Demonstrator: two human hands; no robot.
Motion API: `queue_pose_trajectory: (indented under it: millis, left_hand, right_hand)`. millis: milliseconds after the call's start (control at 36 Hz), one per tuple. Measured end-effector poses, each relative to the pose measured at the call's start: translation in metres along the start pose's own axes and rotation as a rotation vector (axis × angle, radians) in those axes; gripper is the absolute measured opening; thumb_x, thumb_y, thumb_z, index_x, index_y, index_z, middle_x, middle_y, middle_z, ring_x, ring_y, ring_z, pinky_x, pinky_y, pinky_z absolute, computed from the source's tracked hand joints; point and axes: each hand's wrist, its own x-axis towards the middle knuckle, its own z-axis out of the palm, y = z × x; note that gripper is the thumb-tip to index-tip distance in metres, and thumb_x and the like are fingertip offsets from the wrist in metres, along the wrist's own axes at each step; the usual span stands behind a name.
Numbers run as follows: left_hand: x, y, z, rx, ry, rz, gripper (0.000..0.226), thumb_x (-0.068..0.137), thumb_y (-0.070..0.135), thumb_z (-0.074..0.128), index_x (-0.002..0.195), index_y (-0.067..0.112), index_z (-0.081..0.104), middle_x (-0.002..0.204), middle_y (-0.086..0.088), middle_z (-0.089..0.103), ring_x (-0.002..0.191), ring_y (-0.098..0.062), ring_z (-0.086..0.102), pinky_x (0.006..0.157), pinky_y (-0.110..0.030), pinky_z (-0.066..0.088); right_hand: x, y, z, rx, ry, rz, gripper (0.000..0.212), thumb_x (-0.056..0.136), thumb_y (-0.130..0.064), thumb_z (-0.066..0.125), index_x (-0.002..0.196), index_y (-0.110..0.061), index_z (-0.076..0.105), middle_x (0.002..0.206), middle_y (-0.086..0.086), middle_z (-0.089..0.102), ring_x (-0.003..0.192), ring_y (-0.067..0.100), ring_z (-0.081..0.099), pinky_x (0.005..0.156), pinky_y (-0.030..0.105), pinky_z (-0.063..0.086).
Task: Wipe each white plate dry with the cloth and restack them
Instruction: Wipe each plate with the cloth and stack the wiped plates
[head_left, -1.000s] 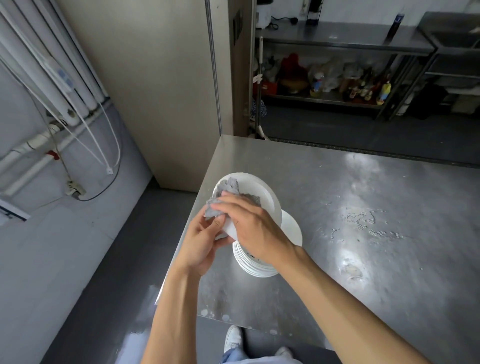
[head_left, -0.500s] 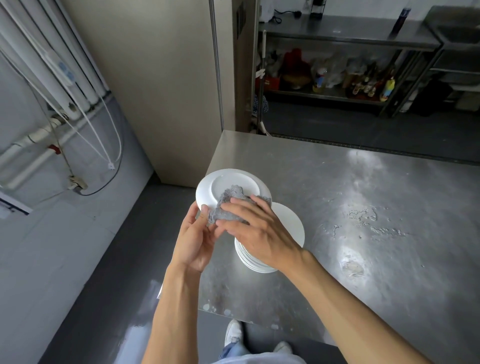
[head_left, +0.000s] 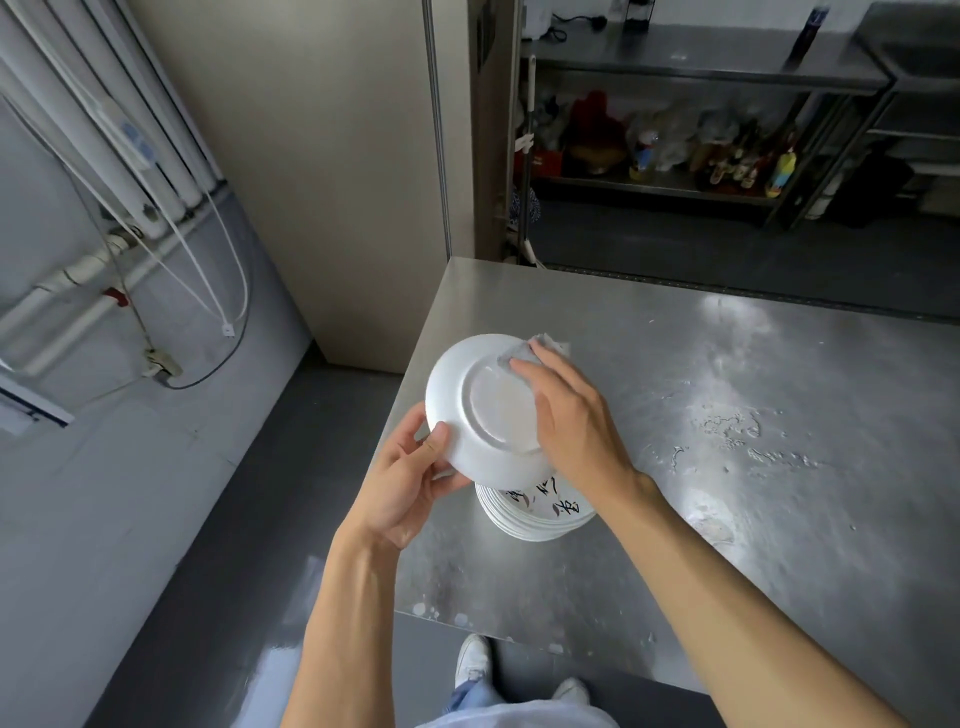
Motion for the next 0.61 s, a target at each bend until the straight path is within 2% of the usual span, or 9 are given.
queue_pose_trajectory:
  millis: [56,167,278,389,444,528,611]
  left_hand:
    - [-0.002,0.003,0.006,0.045,-0.026,-0.003,0.035,0.100,0.026,0.066,0.135,0.024,0.067,0.106,-0.019,0.064,0.088,-0.027,0.063,0.094,-0.050,0.062]
    - [0.000,0.006,0.018,0.087,-0.022,0.035,0.037,0.101,0.024,0.061,0.138,0.019,0.064,0.113,-0.016,0.072,0.089,-0.023,0.073,0.082,-0.038,0.062]
    - [0.003,0.006,0.018,0.049,0.062,0.068,0.036,0.107,0.018,0.055,0.142,0.015,0.060,0.123,-0.021,0.070,0.105,-0.031,0.071,0.092,-0.049,0.063]
    - [0.003,0.007,0.012,-0.011,0.088,0.082,0.039,0.101,0.020,0.060,0.140,0.015,0.062,0.117,-0.016,0.070,0.097,-0.027,0.068,0.080,-0.034,0.062]
    - [0.004,0.006,0.010,-0.044,0.095,0.085,0.042,0.099,0.025,0.061,0.140,0.013,0.062,0.114,-0.015,0.067,0.091,-0.022,0.064,0.080,-0.032,0.061]
    - [0.006,0.007,0.004,-0.105,0.118,0.098,0.044,0.100,0.027,0.060,0.141,0.010,0.060,0.124,-0.014,0.071,0.094,-0.019,0.072,0.083,-0.032,0.063]
    - [0.008,0.009,-0.002,-0.096,0.137,0.103,0.045,0.101,0.027,0.060,0.143,0.011,0.059,0.125,-0.012,0.072,0.094,-0.018,0.074,0.085,-0.034,0.063]
  right_hand:
    - [0.008,-0.009,-0.002,0.003,-0.024,-0.037,0.047,0.093,0.015,0.048,0.130,-0.008,0.066,0.147,0.014,0.053,0.140,0.028,0.047,0.115,0.041,0.039]
    - [0.014,-0.025,-0.001,0.038,-0.150,-0.186,0.047,0.091,0.015,0.049,0.128,-0.008,0.068,0.146,0.011,0.055,0.141,0.024,0.046,0.117,0.037,0.036]
    - [0.001,-0.034,0.005,0.149,-0.277,-0.283,0.046,0.093,0.013,0.050,0.126,-0.012,0.069,0.148,0.003,0.053,0.144,0.013,0.040,0.118,0.030,0.034]
    - [-0.007,-0.029,0.007,0.177,-0.243,-0.304,0.052,0.088,0.016,0.053,0.125,-0.016,0.070,0.145,0.002,0.056,0.139,0.012,0.046,0.115,0.021,0.035]
    - [-0.008,-0.023,0.007,0.134,-0.227,-0.331,0.051,0.085,0.018,0.056,0.122,-0.013,0.072,0.141,0.005,0.059,0.133,0.019,0.053,0.114,0.028,0.040]
    - [-0.011,-0.011,0.007,0.054,-0.197,-0.368,0.044,0.081,0.021,0.060,0.111,-0.008,0.076,0.134,0.009,0.064,0.125,0.028,0.061,0.108,0.043,0.047]
    - [-0.017,0.004,0.003,0.007,-0.141,-0.396,0.038,0.082,0.020,0.062,0.107,-0.005,0.077,0.129,0.012,0.067,0.120,0.030,0.064,0.104,0.044,0.049]
